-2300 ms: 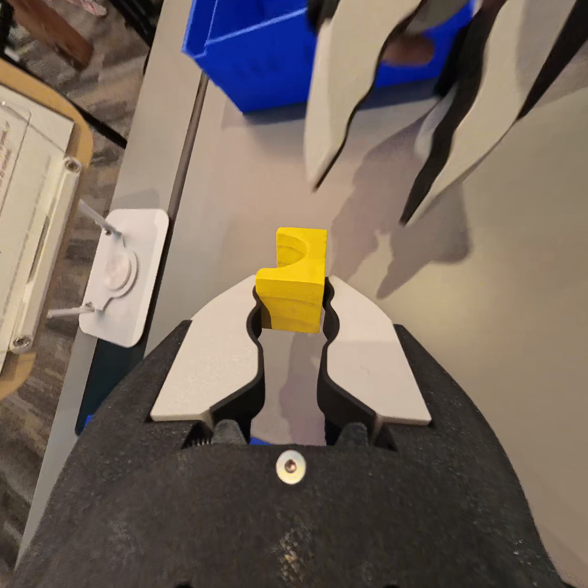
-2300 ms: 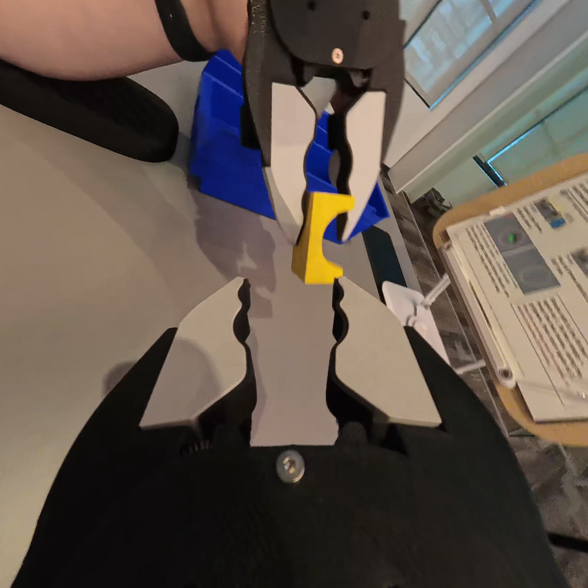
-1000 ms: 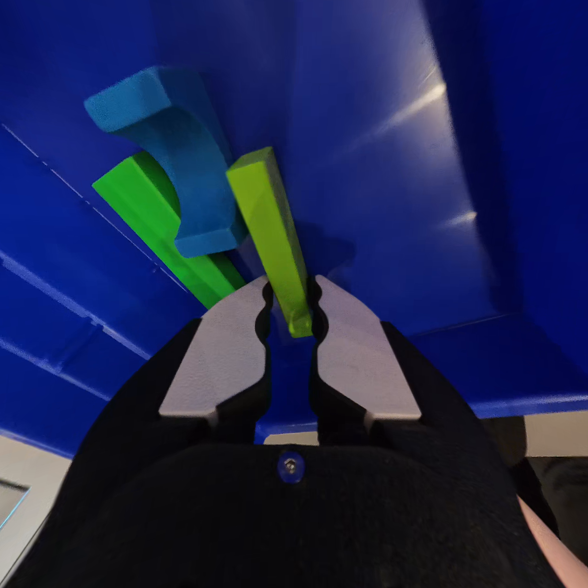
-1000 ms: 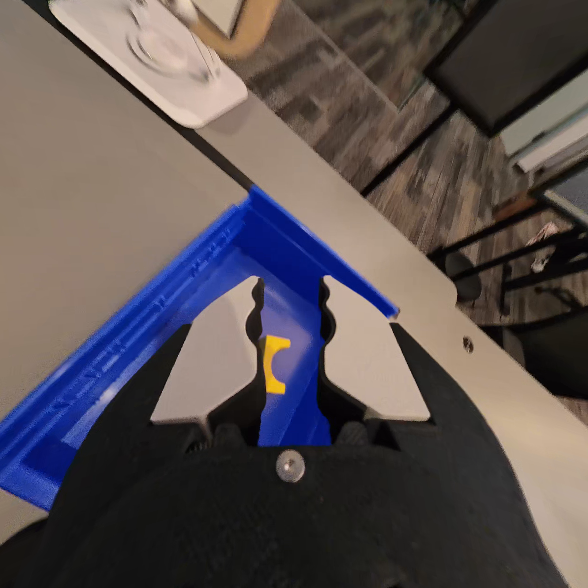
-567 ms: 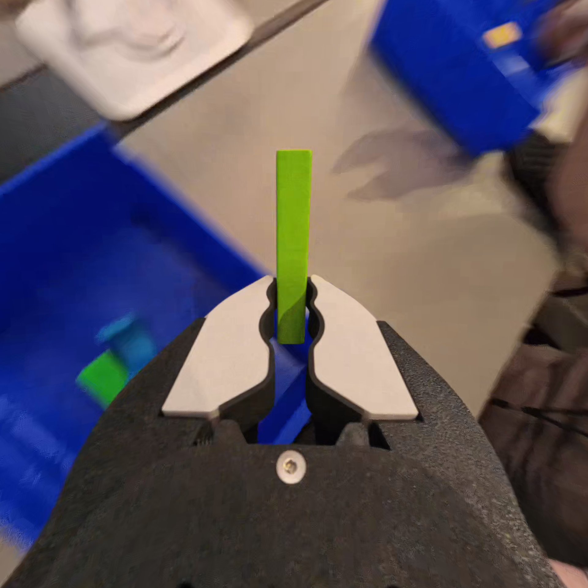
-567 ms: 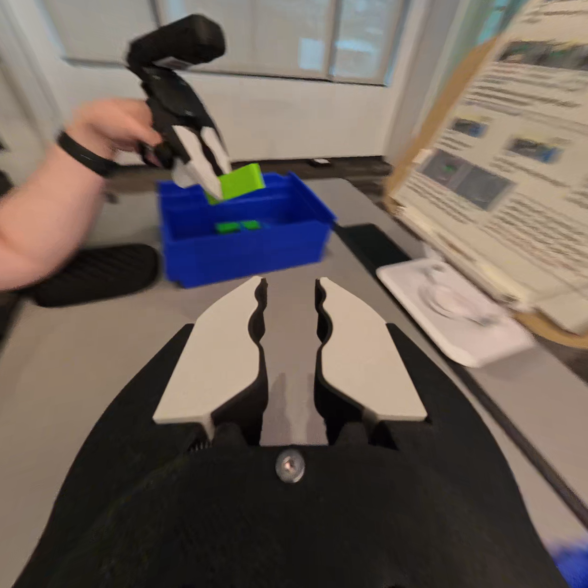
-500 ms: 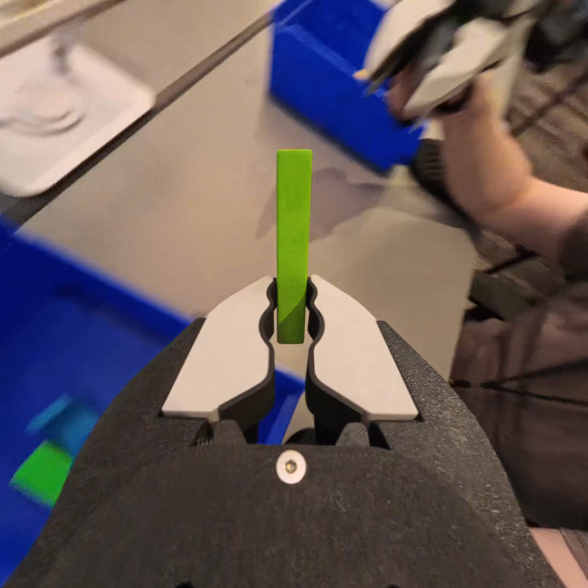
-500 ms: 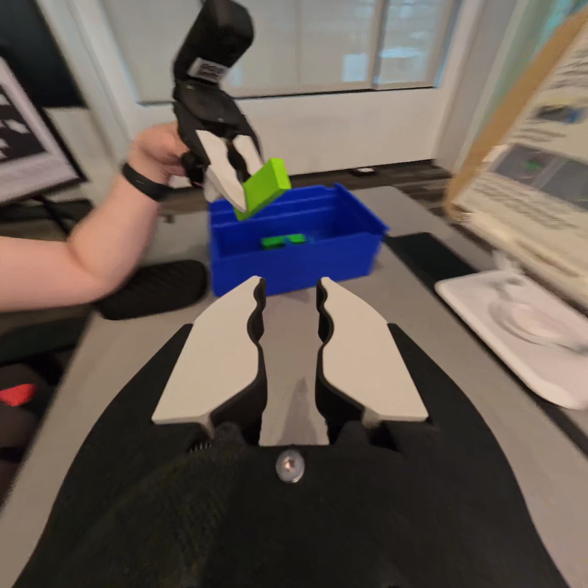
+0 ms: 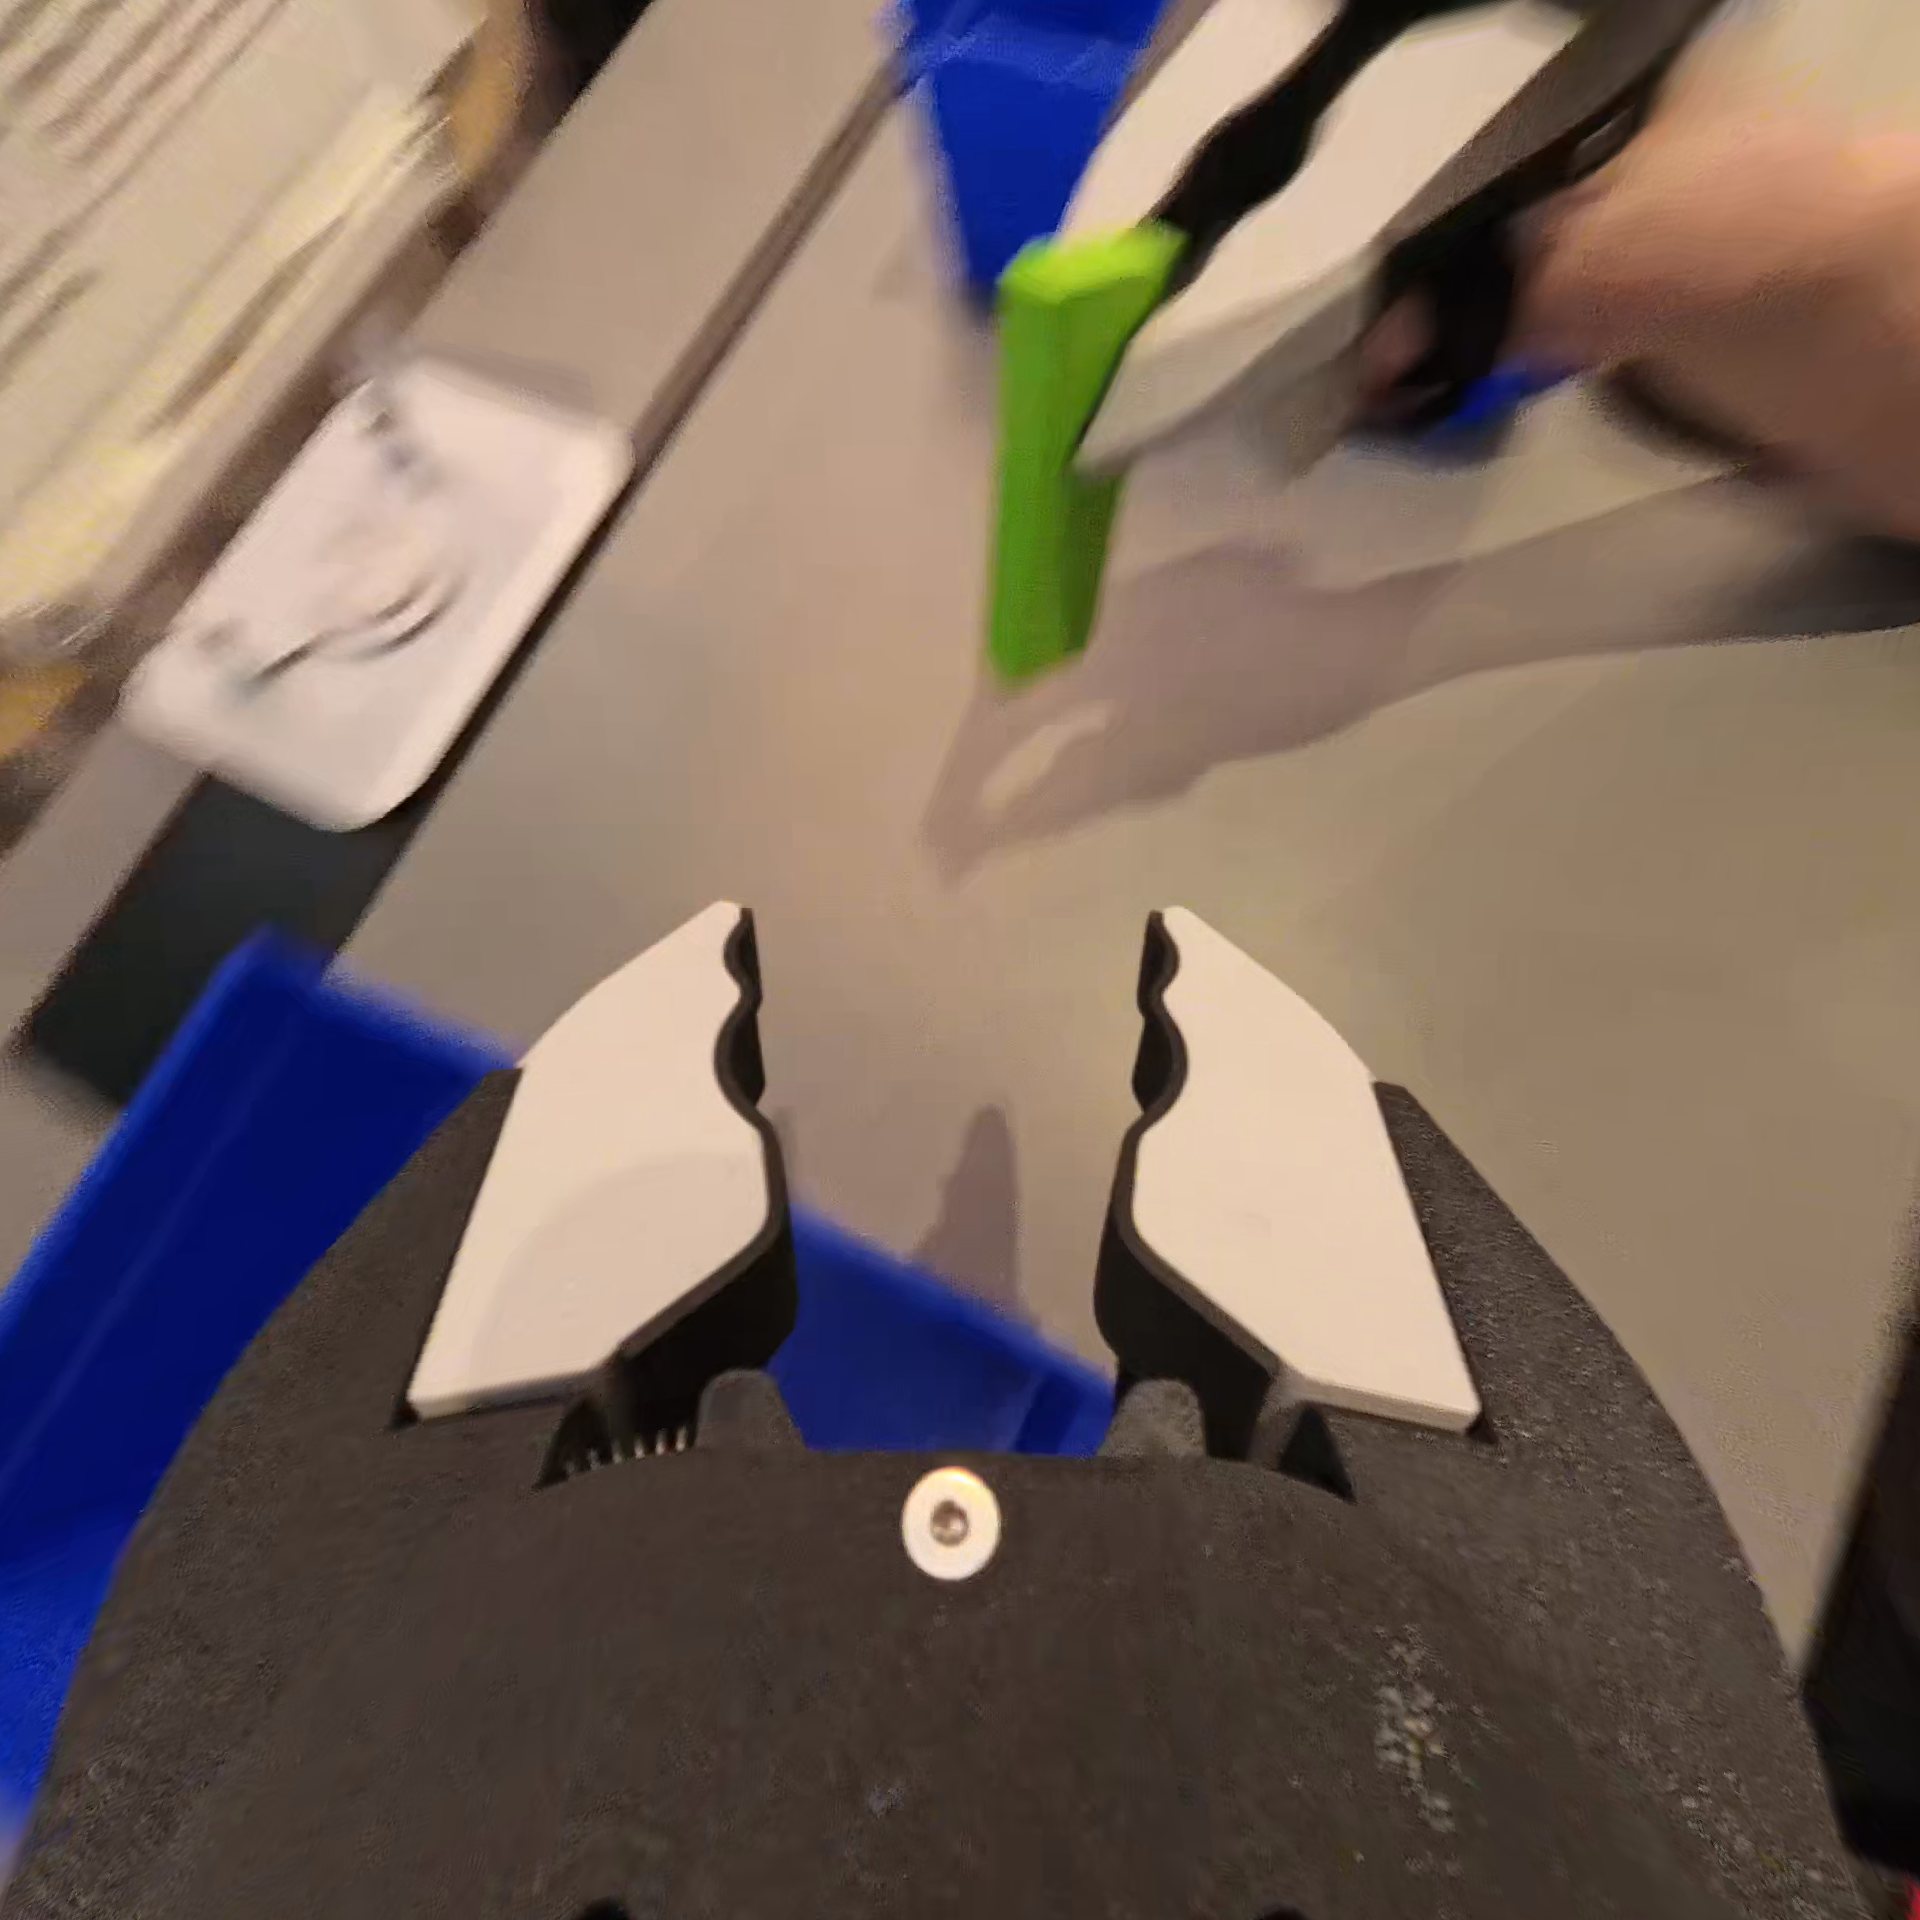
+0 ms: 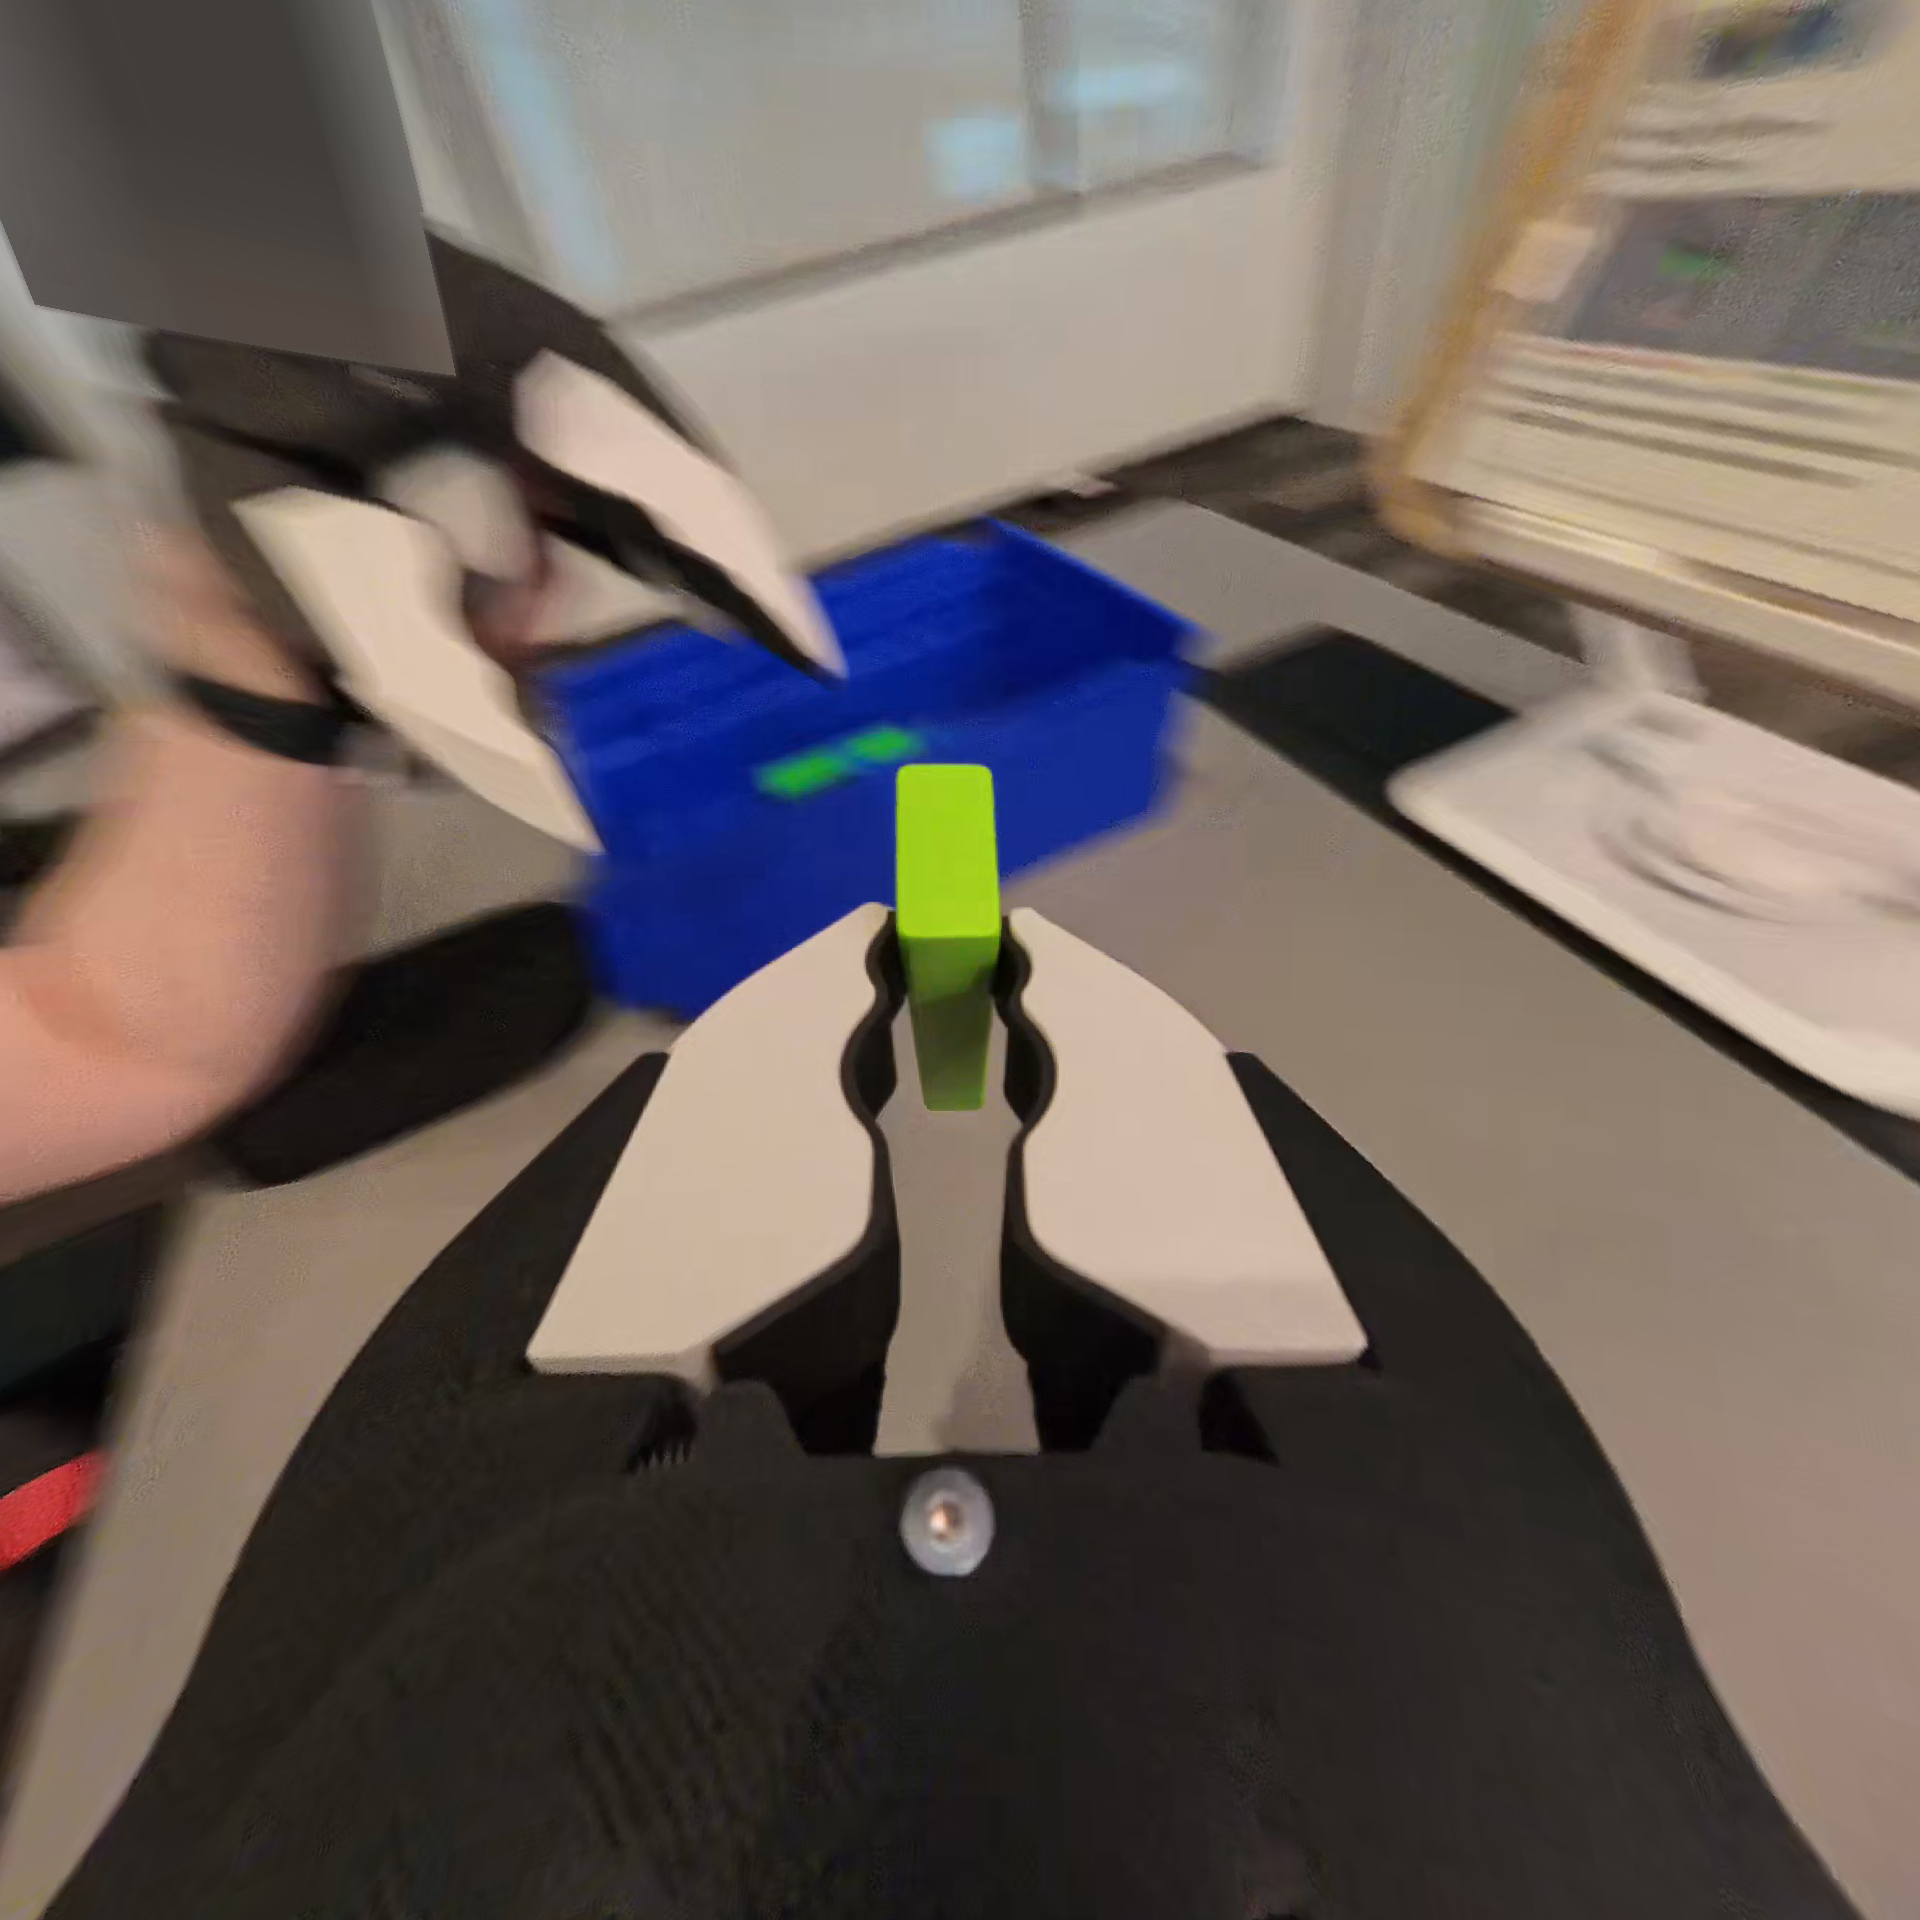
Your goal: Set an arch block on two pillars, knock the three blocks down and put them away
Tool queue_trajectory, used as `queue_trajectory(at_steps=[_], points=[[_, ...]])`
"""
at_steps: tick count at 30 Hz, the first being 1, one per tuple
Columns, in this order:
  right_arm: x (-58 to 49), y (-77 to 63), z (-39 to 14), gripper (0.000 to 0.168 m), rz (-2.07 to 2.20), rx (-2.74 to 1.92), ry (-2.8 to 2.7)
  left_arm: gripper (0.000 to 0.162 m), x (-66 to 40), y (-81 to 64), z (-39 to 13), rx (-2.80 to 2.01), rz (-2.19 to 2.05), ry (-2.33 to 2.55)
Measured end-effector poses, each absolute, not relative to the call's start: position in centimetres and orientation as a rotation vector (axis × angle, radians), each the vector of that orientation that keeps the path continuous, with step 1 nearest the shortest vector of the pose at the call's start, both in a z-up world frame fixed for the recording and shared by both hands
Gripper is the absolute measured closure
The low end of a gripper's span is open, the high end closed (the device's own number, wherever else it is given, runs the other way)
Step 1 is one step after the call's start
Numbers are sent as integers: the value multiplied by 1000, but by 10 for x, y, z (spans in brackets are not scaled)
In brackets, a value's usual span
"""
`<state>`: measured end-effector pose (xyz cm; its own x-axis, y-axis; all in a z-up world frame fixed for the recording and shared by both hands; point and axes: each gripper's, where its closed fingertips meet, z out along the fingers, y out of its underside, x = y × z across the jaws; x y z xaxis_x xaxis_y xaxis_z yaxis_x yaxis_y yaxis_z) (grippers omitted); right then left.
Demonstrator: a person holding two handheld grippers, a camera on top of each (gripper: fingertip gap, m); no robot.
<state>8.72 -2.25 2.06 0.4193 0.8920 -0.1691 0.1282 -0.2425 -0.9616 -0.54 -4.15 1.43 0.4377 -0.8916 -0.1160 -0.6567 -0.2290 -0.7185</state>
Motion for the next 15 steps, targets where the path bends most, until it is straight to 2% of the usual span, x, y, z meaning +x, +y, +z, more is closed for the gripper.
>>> queue_trajectory(at_steps=[2, 6, 9, 15], points=[[127, 24, -12, 152, 619, -1870, -730, 104, -60, -12, 7, -2101, -148, 1141], [191, 75, -62, 152, 254, -2065, -474, 99, -165, 25, -12, -2347, 216, 765], [212, 90, -82, 152, 153, -2113, -386, 99, -186, 26, -36, -2495, 162, 637], [230, 101, -99, 152, 135, -2152, -258, 93, -218, 22, -82, -2750, 316, 475]])
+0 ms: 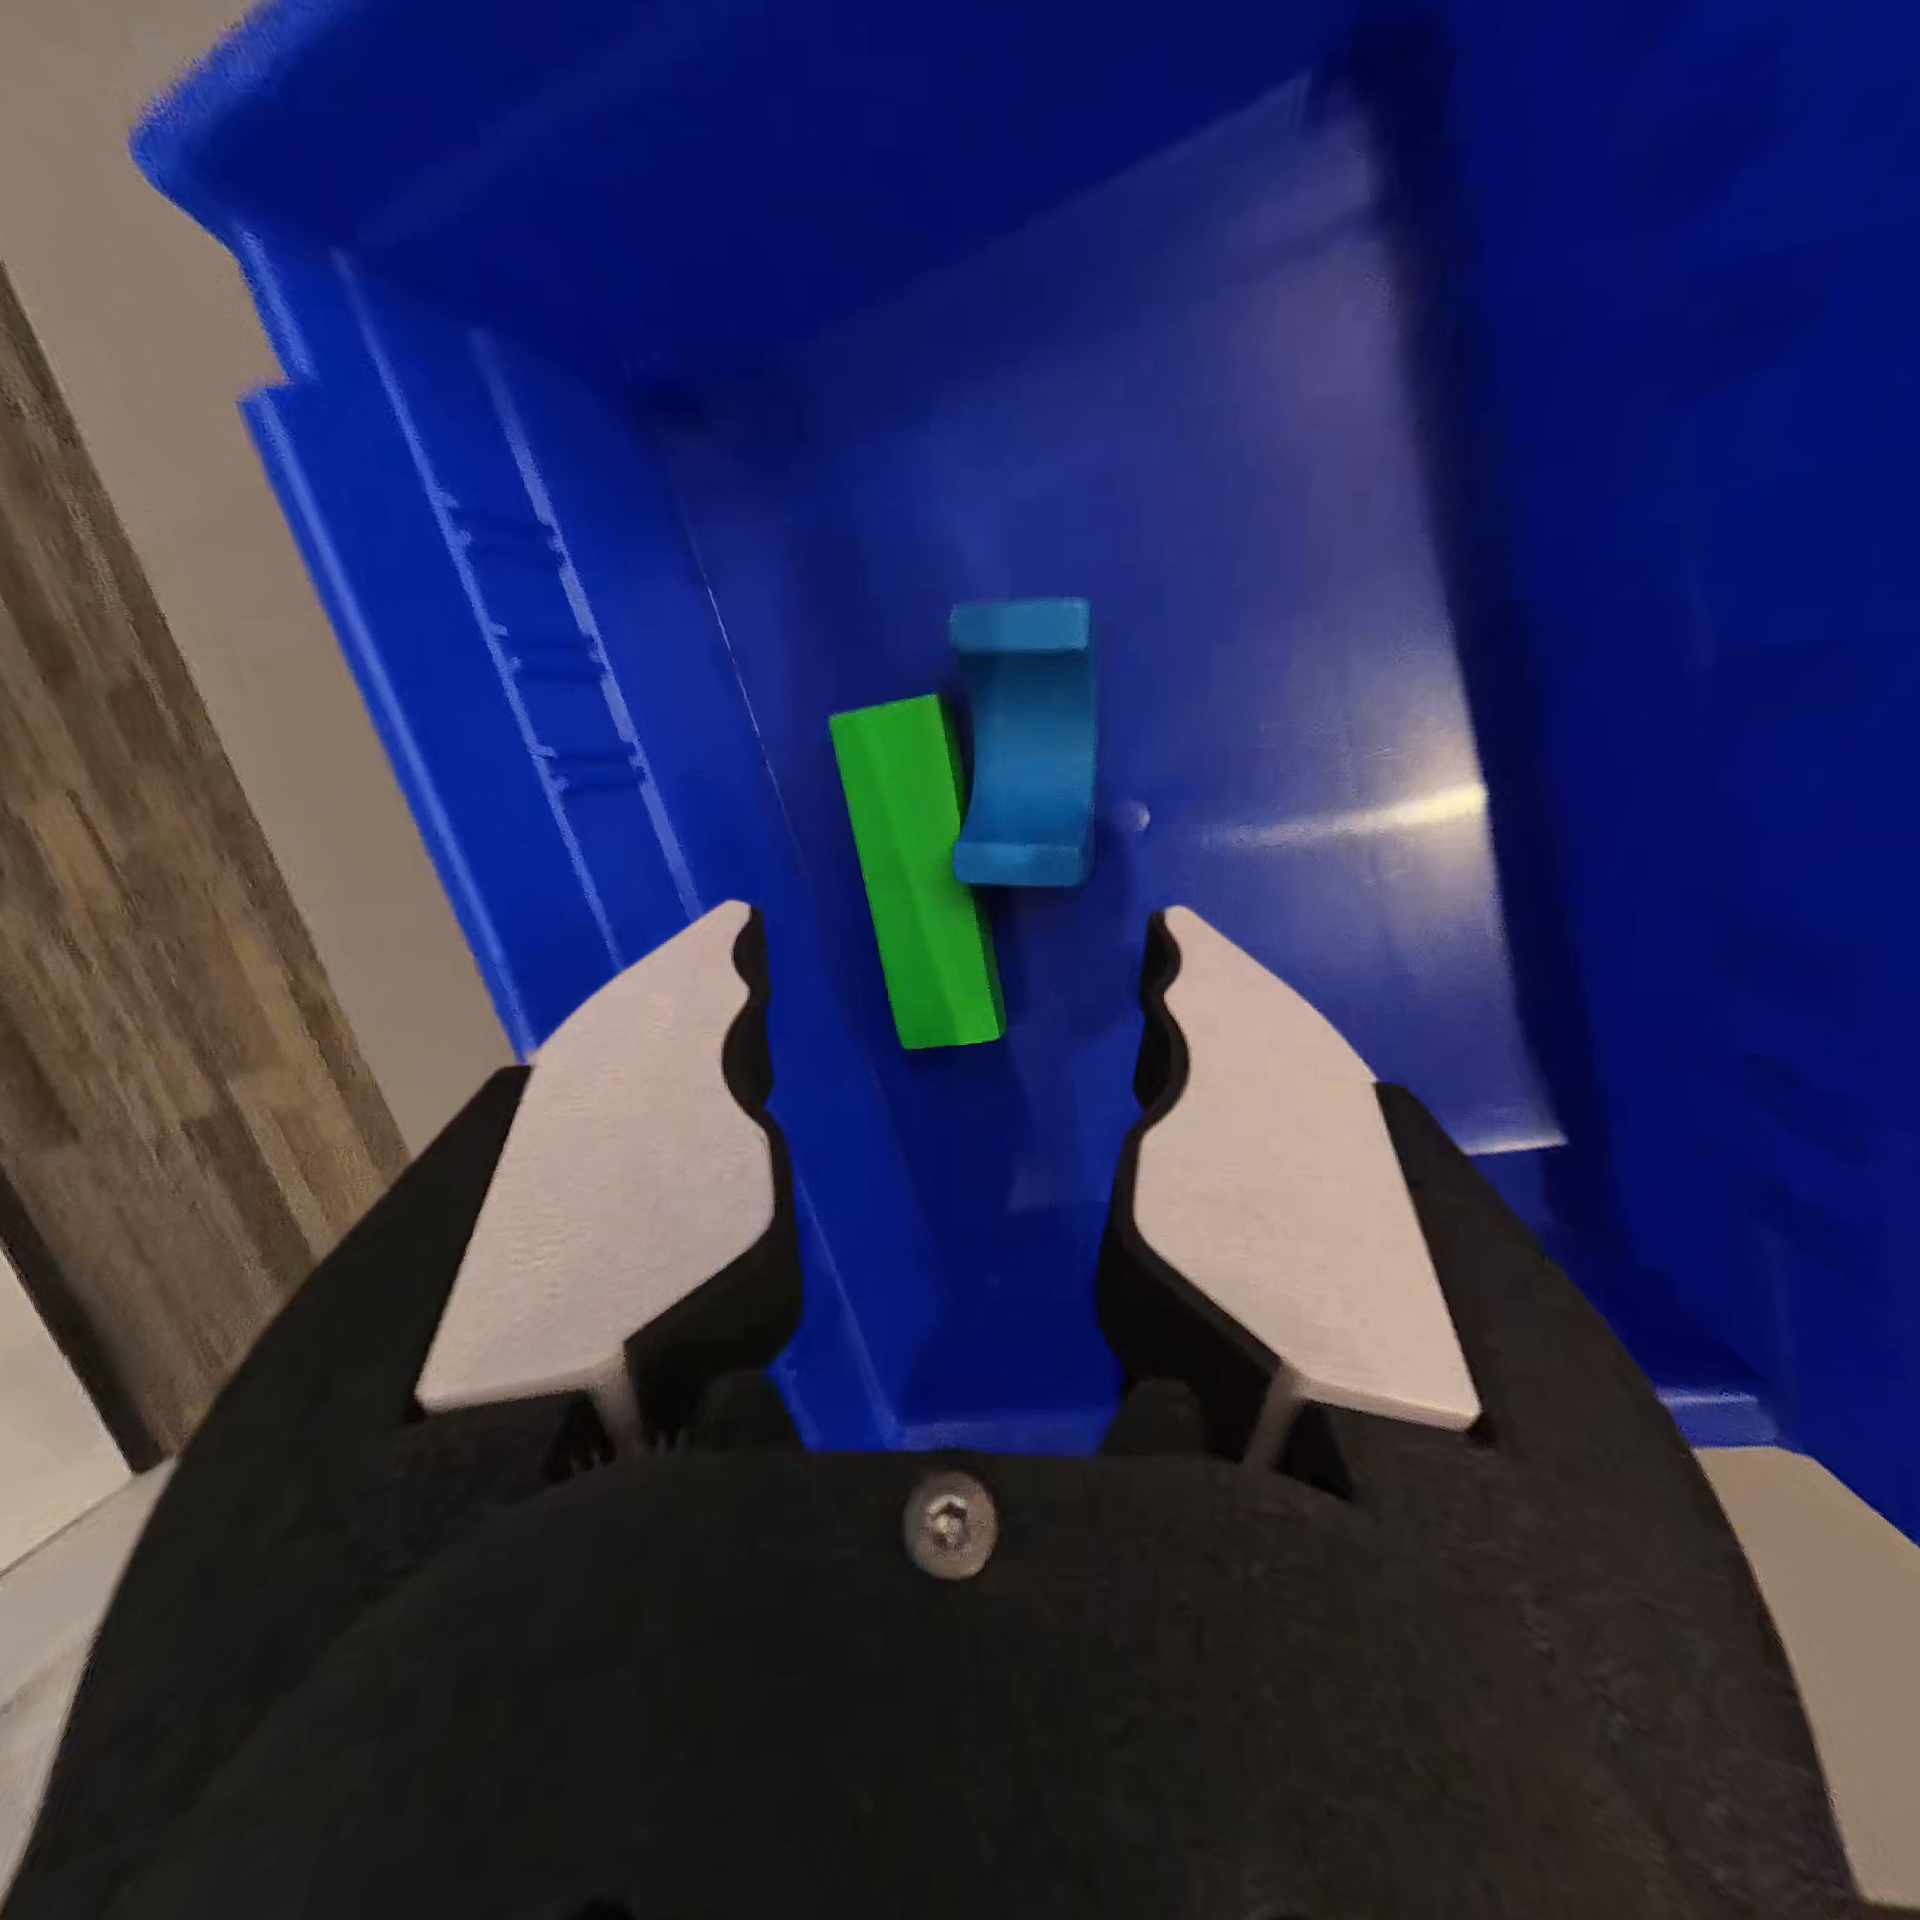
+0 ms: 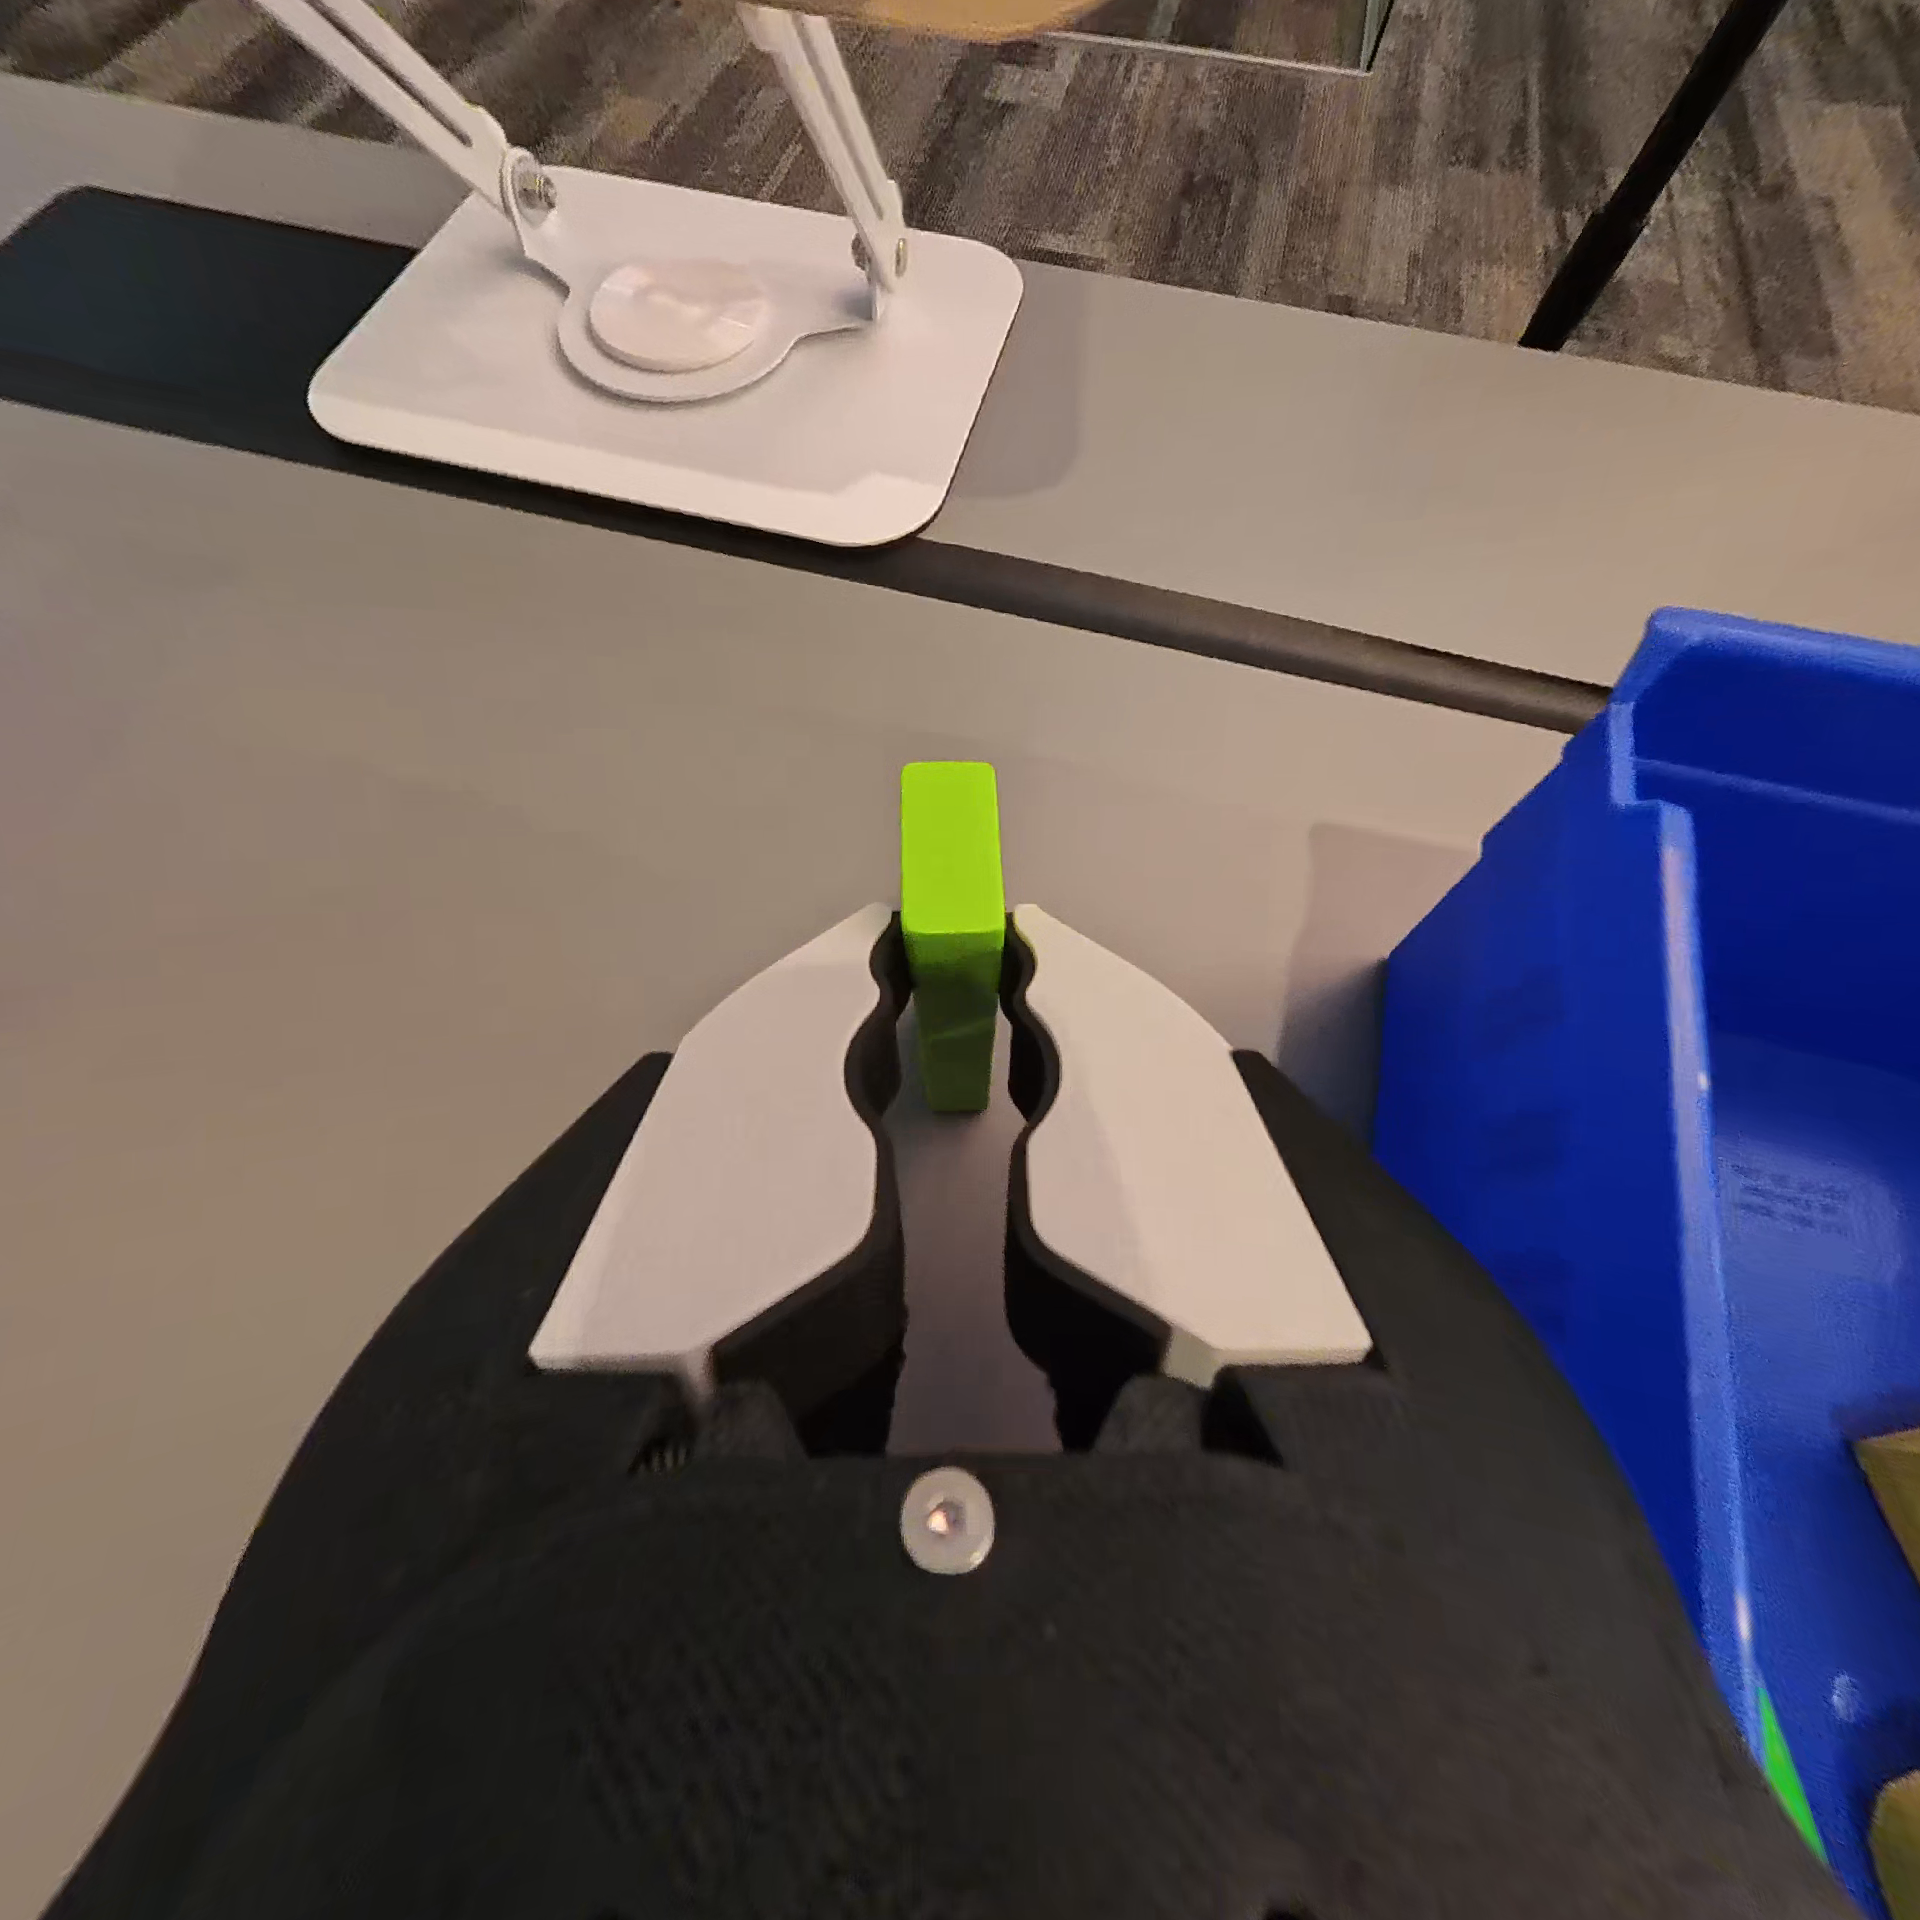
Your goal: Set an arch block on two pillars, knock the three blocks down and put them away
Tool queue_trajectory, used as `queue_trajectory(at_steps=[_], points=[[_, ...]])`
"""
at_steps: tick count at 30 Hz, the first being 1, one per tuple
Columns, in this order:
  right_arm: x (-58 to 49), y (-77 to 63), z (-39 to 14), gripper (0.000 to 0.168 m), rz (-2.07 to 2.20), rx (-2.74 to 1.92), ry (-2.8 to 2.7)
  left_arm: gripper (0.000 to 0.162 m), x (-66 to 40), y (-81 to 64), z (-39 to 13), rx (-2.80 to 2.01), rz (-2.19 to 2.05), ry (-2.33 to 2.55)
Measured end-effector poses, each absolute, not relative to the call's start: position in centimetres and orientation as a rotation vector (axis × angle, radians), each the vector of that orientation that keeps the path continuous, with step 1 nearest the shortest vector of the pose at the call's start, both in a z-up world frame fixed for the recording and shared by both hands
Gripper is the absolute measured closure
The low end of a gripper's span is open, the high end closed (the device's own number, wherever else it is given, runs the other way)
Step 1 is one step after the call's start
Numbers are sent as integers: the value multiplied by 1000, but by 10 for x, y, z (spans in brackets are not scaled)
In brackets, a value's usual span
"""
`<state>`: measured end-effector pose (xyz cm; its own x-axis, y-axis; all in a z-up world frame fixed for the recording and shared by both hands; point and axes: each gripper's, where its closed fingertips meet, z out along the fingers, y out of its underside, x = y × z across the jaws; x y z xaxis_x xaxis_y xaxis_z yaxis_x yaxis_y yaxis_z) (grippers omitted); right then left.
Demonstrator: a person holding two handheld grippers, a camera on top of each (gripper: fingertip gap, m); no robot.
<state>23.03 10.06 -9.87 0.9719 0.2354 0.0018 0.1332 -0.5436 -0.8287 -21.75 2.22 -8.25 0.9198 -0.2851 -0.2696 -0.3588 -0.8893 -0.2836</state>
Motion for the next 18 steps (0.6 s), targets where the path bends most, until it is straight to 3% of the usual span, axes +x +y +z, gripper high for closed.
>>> queue_trajectory(at_steps=[18], points=[[211, 91, -97, 152, 226, -2172, -243, 99, -250, 8, -141, -3019, 480, 402]])
